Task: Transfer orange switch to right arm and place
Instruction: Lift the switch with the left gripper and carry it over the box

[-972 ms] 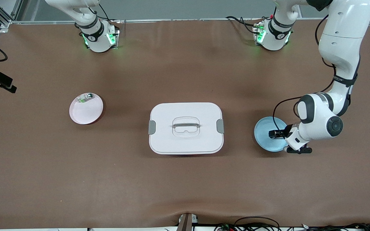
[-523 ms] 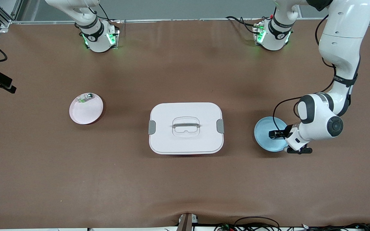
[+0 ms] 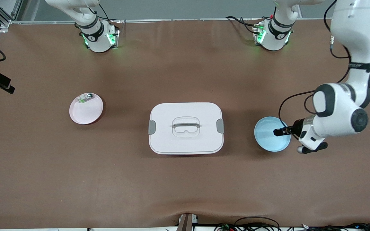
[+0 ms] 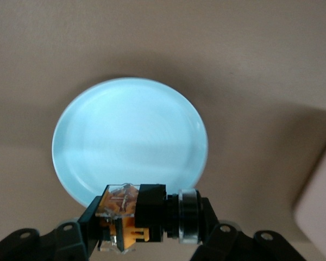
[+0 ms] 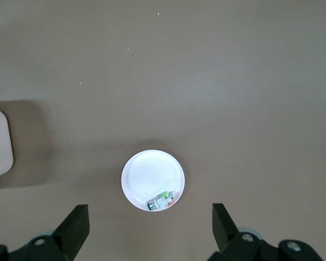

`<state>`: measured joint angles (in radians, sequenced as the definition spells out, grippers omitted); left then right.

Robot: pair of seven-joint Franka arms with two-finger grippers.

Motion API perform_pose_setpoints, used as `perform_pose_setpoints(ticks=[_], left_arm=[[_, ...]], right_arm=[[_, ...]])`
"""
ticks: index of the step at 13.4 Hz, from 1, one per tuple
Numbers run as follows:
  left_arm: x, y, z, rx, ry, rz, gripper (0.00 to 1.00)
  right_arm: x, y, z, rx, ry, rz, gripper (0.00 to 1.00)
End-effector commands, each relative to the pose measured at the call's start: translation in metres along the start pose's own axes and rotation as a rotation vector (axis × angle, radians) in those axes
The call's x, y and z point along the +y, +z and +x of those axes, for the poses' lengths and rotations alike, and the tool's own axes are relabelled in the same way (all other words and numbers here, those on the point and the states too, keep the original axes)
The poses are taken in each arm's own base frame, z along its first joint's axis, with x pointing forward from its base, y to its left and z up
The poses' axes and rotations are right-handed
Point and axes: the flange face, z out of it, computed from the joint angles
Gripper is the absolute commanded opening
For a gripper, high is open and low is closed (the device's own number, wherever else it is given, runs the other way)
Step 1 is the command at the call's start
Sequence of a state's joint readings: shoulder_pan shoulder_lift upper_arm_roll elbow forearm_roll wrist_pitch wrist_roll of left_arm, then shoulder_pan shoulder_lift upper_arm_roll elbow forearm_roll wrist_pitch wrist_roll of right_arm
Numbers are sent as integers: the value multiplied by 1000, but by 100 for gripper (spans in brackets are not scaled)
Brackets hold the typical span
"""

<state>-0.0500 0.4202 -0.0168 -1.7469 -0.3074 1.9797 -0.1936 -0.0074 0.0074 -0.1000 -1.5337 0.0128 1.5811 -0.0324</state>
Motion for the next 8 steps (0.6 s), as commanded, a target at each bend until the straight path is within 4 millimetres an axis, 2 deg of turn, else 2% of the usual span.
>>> perform_pose_setpoints(ticks=[1,4,6,8], left_arm=[[34,-57,-25,-82,-113,-63,27],[88,-118,-55,-122,-285,-176,27],[122,-147,-67,-169,-440,-297,27],[145,-151,-78,-222,-518,-344,27]], right_arm=[[4,-15,-4,25,15,-17,100],[3,-12,-3,16,14,-15,100],[0,-7,-1,7,12,-11,100],[-3,-3,2,7,6,-3,100]])
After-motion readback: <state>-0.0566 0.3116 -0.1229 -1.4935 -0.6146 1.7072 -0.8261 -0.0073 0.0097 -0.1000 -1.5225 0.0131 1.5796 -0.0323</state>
